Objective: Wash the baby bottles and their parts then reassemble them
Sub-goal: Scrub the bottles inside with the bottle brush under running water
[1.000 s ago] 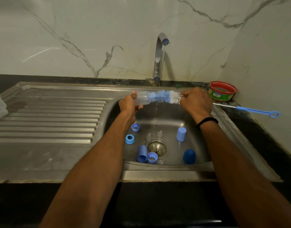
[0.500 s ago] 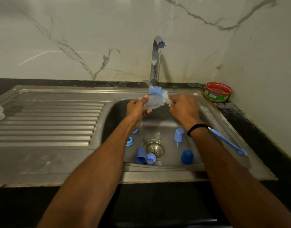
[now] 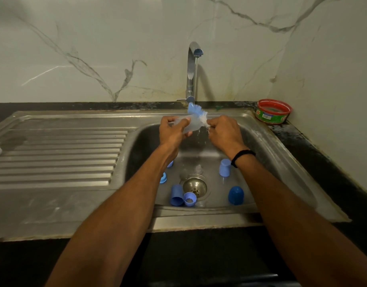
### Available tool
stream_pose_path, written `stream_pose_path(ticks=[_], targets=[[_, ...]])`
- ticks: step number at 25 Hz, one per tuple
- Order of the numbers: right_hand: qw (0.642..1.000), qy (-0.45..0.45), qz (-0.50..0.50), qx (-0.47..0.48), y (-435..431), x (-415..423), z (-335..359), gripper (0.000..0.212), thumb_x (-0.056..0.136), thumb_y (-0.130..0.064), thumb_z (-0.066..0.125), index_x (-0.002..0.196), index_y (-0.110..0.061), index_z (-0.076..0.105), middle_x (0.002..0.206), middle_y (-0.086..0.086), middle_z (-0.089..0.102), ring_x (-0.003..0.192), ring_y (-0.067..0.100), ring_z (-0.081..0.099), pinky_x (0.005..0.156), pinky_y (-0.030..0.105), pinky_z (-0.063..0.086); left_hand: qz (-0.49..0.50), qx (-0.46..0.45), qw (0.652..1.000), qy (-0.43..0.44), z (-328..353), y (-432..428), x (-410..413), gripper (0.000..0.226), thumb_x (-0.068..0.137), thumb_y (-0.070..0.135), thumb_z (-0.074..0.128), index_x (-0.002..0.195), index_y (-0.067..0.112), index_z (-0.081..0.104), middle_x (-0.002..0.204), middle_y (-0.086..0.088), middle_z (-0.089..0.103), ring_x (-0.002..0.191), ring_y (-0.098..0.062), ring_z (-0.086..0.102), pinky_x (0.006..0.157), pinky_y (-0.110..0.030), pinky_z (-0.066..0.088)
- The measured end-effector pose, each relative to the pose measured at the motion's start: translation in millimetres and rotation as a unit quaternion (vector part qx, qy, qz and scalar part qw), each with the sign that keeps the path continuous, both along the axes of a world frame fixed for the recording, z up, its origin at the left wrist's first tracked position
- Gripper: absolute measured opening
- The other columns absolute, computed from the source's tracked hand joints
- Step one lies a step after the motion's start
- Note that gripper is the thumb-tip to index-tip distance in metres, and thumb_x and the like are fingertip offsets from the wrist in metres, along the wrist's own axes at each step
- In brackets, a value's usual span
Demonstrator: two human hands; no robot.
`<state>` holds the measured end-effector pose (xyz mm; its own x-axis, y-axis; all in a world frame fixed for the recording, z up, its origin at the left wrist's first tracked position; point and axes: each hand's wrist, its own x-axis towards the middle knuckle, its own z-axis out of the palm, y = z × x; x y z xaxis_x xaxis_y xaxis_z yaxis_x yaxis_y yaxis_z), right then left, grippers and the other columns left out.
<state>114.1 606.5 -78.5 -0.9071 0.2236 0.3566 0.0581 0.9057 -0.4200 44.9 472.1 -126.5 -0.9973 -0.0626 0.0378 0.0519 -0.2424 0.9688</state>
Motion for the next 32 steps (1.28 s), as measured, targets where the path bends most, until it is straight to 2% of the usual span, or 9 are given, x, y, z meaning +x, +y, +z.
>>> stream_pose_path(ticks=[4,7,12,16,21,24,26,30,32], targets=[[1.000,-0.017,0.009,-0.001,-4.7,-0.7,-2.5,0.027,0.090,-0.006,0.060,0.111,-0.014,0.075,0.095,0.009,0.072,0.086,0.024,0.064,0.070,0.022,0.043,0.012,-0.012,1.000,0.004,-3.1,-7.7,-0.7,0.039,0.085,0.013,0.079,0.113,0.010,0.052,0.119,-0.007,0.053,0.102,-0.024,0.061,0.068,-0.030,0.063],[0.999,-0.013,0.027,-0.021,-5.2,-0.9,-1.7,0.026,0.090,-0.006,0.060,0.109,-0.014,0.075,0.091,0.007,0.072,0.079,0.020,0.061,0.069,0.023,0.044,0.033,-0.006,0.999,-0.007,-2.4,-9.6,-3.6,0.039,0.085,0.012,0.078,0.113,0.008,0.052,0.117,-0.008,0.053,0.100,-0.023,0.061,0.069,-0.032,0.063],[1.000,-0.005,-0.004,-0.015,-3.3,1.4,-0.7,0.027,0.090,-0.007,0.062,0.113,-0.011,0.073,0.095,0.009,0.072,0.079,0.019,0.058,0.069,0.022,0.043,-0.023,-0.034,0.999,0.017,-2.2,-5.8,2.8,0.037,0.085,0.009,0.077,0.113,0.007,0.052,0.113,-0.005,0.054,0.097,-0.023,0.063,0.074,-0.041,0.064],[1.000,-0.007,-0.007,-0.012,-5.8,3.1,0.4,0.026,0.091,-0.008,0.062,0.114,-0.011,0.072,0.098,0.009,0.072,0.078,0.016,0.056,0.070,0.023,0.044,-0.027,-0.066,0.997,0.039,-0.7,-8.1,1.3,0.035,0.085,0.006,0.075,0.111,0.011,0.053,0.118,-0.009,0.055,0.100,-0.023,0.063,0.075,-0.039,0.064],[0.999,-0.023,0.022,0.017,-9.9,3.9,-1.8,0.033,0.093,-0.008,0.058,0.123,-0.016,0.069,0.104,0.007,0.072,0.086,0.020,0.062,0.070,0.021,0.040,-0.032,-0.109,0.993,0.017,-9.7,-18.6,-9.5,0.035,0.075,-0.004,0.071,0.098,0.016,0.053,0.112,-0.010,0.059,0.105,-0.025,0.061,0.090,-0.045,0.059],[0.999,-0.015,0.036,0.032,-12.2,4.0,-4.4,0.036,0.095,-0.011,0.057,0.129,-0.019,0.065,0.112,0.007,0.071,0.099,0.025,0.064,0.078,0.025,0.045,-0.051,-0.074,0.996,-0.020,-14.6,-17.7,-11.3,0.026,0.083,0.014,0.077,0.099,0.012,0.055,0.111,-0.011,0.066,0.105,-0.028,0.065,0.092,-0.049,0.058],[0.999,-0.005,0.029,0.033,-9.7,2.7,-5.6,0.035,0.095,-0.010,0.056,0.128,-0.019,0.066,0.110,0.008,0.071,0.099,0.026,0.064,0.081,0.027,0.047,-0.047,-0.058,0.996,-0.046,-15.5,-13.0,-14.0,0.034,0.084,0.028,0.080,0.104,0.009,0.060,0.111,-0.010,0.068,0.106,-0.027,0.067,0.091,-0.047,0.059],[0.999,-0.013,0.023,0.038,-7.6,2.9,-4.5,0.035,0.095,-0.008,0.054,0.126,-0.017,0.067,0.108,0.009,0.072,0.097,0.027,0.064,0.076,0.025,0.044,-0.011,-0.066,0.995,-0.079,-16.0,-13.4,-15.9,0.029,0.080,0.032,0.083,0.096,0.019,0.064,0.104,-0.005,0.069,0.102,-0.023,0.067,0.096,-0.039,0.056],[0.999,-0.004,0.012,0.030,-7.4,3.6,-3.2,0.034,0.095,-0.007,0.054,0.125,-0.016,0.067,0.106,0.010,0.071,0.095,0.027,0.064,0.075,0.024,0.041,-0.044,-0.071,0.995,-0.054,-14.4,-8.7,-12.1,0.027,0.079,0.031,0.083,0.097,0.020,0.066,0.106,-0.005,0.071,0.103,-0.023,0.068,0.096,-0.038,0.056]])
